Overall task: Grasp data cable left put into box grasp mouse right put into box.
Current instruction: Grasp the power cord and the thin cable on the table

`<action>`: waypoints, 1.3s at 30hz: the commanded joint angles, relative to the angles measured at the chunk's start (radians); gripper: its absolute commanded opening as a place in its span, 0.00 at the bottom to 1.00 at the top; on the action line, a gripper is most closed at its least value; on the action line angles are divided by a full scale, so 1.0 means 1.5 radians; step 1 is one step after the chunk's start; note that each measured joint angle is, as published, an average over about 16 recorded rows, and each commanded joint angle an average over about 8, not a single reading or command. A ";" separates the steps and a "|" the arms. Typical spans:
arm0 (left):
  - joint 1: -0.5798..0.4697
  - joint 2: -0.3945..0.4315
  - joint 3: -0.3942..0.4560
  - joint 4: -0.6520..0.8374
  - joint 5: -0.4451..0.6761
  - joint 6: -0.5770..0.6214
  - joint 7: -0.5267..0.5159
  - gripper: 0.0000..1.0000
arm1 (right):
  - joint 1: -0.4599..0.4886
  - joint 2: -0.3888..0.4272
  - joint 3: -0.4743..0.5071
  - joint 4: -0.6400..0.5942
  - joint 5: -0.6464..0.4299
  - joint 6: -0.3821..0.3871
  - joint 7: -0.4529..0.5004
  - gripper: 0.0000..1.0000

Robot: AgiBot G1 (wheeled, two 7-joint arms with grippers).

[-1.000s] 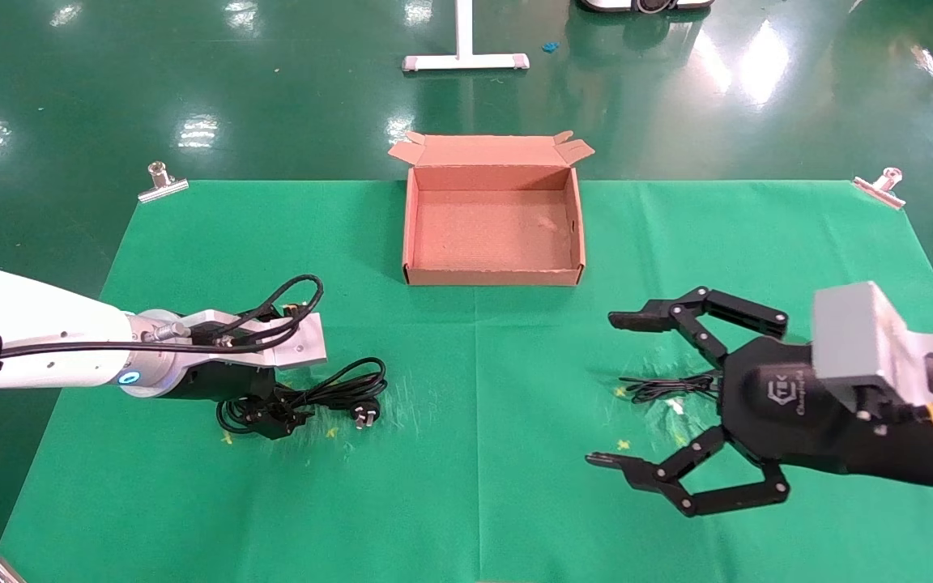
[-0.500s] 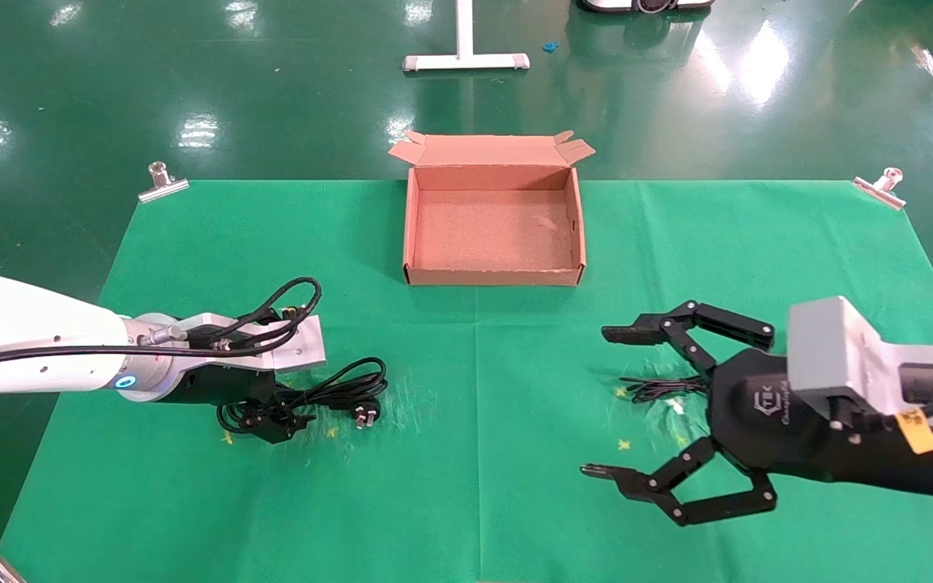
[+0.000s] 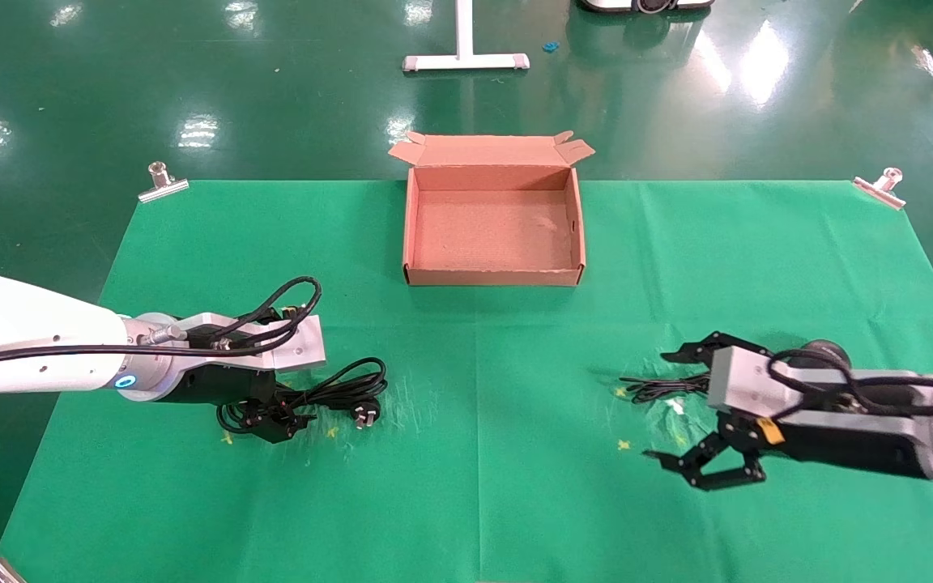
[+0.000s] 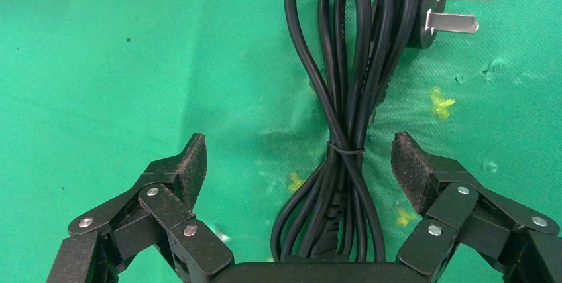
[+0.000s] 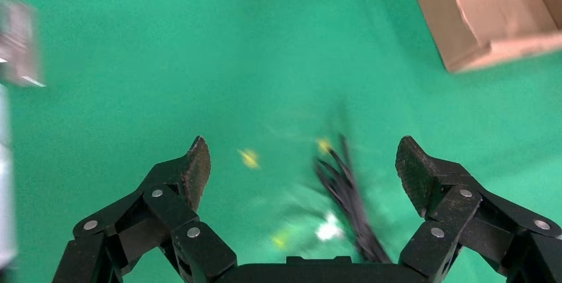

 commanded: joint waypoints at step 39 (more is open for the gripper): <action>0.000 0.000 0.000 0.000 0.000 0.000 0.000 0.00 | 0.095 -0.124 -0.051 -0.214 -0.138 0.068 -0.028 0.00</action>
